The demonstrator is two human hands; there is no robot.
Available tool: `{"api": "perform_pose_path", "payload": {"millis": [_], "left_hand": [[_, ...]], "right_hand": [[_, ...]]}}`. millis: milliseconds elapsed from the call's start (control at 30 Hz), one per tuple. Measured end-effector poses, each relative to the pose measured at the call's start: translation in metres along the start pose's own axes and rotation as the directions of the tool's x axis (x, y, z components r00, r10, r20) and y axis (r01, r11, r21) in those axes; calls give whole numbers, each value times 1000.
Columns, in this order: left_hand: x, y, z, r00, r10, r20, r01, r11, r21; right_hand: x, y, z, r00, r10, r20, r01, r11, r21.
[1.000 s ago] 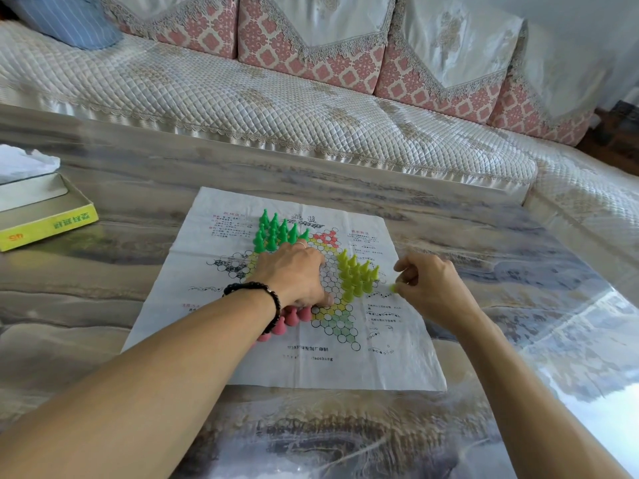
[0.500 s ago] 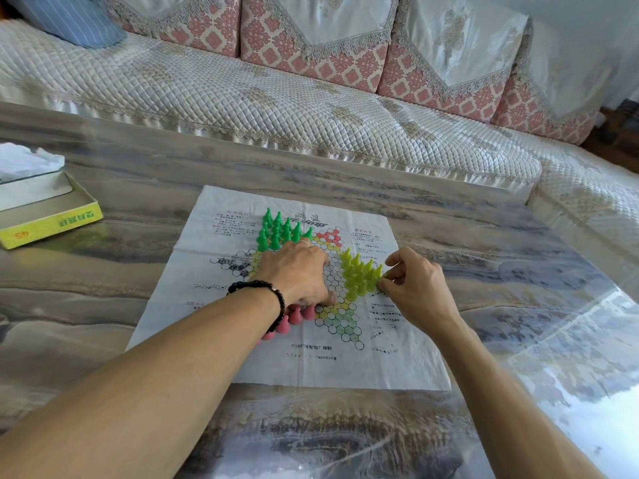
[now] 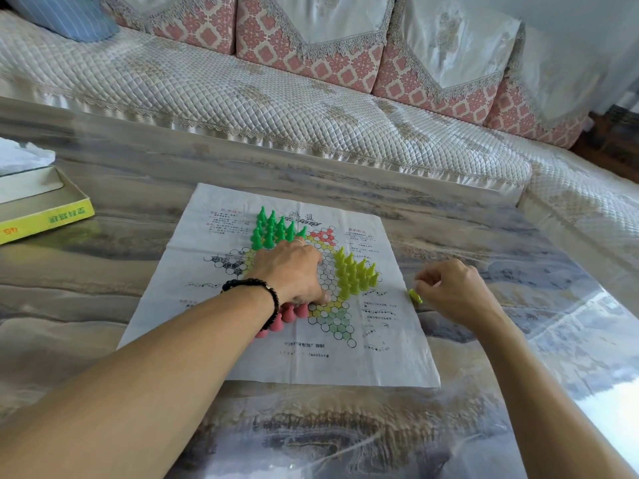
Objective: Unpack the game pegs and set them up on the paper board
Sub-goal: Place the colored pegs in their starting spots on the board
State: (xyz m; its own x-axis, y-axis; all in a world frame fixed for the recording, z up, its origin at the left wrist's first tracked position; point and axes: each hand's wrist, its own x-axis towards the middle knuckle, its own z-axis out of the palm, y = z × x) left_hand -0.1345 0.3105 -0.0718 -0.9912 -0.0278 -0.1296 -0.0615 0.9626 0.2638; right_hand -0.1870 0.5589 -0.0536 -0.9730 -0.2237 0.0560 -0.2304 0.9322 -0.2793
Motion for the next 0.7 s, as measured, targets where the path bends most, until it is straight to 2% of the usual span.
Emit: {"api": "perform_pose_path", "payload": {"millis": [200, 333, 533, 700], "left_hand": [[1, 1, -1, 1000, -7, 12, 7, 1000, 26], [1, 2, -1, 1000, -14, 24, 13, 999, 37], [1, 4, -2, 1000, -10, 24, 9, 998, 59], [1, 7, -3, 1000, 4, 17, -5, 995, 96]], "right_hand": [[0, 0, 10, 997, -9, 76, 11, 999, -32], [1, -1, 12, 997, -30, 68, 33, 999, -35], [6, -13, 8, 996, -85, -5, 85, 992, 96], [16, -20, 12, 988, -134, 75, 126, 987, 96]]}}
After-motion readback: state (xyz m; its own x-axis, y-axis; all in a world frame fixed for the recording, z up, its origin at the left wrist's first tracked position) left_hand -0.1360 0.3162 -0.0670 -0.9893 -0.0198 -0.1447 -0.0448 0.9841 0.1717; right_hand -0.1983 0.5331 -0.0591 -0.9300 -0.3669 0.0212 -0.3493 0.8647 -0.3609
